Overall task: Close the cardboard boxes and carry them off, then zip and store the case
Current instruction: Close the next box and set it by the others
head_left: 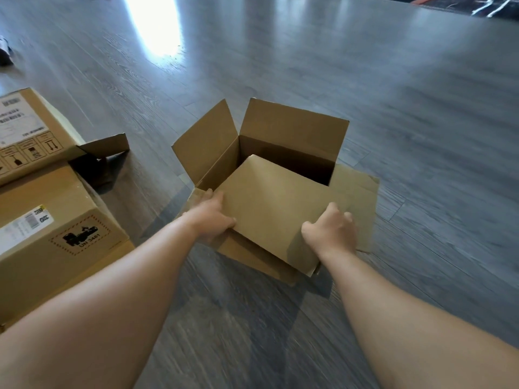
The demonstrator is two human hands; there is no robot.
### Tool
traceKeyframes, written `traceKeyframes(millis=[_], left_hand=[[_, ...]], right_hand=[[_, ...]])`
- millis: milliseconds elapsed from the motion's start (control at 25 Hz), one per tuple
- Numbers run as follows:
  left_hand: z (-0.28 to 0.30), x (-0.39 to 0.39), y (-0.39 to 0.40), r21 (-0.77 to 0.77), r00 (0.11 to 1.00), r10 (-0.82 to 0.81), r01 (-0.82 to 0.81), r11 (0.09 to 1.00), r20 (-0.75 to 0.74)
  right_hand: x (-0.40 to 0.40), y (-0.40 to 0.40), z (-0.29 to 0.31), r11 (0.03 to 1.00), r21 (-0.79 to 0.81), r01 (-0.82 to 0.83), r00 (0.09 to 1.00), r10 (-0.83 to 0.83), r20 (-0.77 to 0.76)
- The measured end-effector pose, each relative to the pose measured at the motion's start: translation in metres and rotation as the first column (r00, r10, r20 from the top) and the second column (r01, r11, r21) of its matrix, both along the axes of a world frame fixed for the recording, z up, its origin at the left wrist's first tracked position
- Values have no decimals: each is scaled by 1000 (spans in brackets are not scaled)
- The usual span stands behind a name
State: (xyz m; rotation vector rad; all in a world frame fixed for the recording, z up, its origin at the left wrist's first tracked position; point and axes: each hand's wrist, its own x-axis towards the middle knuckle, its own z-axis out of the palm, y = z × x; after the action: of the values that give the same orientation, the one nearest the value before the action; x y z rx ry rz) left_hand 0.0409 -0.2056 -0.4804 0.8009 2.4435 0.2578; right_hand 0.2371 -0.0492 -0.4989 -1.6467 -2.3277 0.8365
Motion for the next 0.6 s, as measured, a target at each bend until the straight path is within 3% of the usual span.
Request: traceKeyframes(millis=[80, 200, 280, 400, 480, 600], left_hand=[[-1, -9, -2, -26, 1000, -6, 6, 1000, -14], [3, -25, -7, 171, 987, 150, -156, 973, 49], [5, -32, -11, 283, 979, 198, -206, 937, 56], [2, -32, -14, 304, 988, 155, -150, 941, 7], [-2, -29, -14, 257, 993, 115, -102, 961, -39], [-7, -23, -10, 232, 994, 56, -34, 972, -91]], right_hand=[[-4, 3, 0, 999, -6, -43, 990, 42, -136], [-5, 5, 0, 988, -33, -150, 961, 138, -240], [-7, 5, 1, 933, -138, -333, 934, 305, -188], [-11, 9, 5, 808, -274, -522, 841, 541, -7], [-12, 14, 1, 836, -191, -514, 841, 535, 75], [-12, 18, -7, 925, 71, -374, 924, 366, 109]])
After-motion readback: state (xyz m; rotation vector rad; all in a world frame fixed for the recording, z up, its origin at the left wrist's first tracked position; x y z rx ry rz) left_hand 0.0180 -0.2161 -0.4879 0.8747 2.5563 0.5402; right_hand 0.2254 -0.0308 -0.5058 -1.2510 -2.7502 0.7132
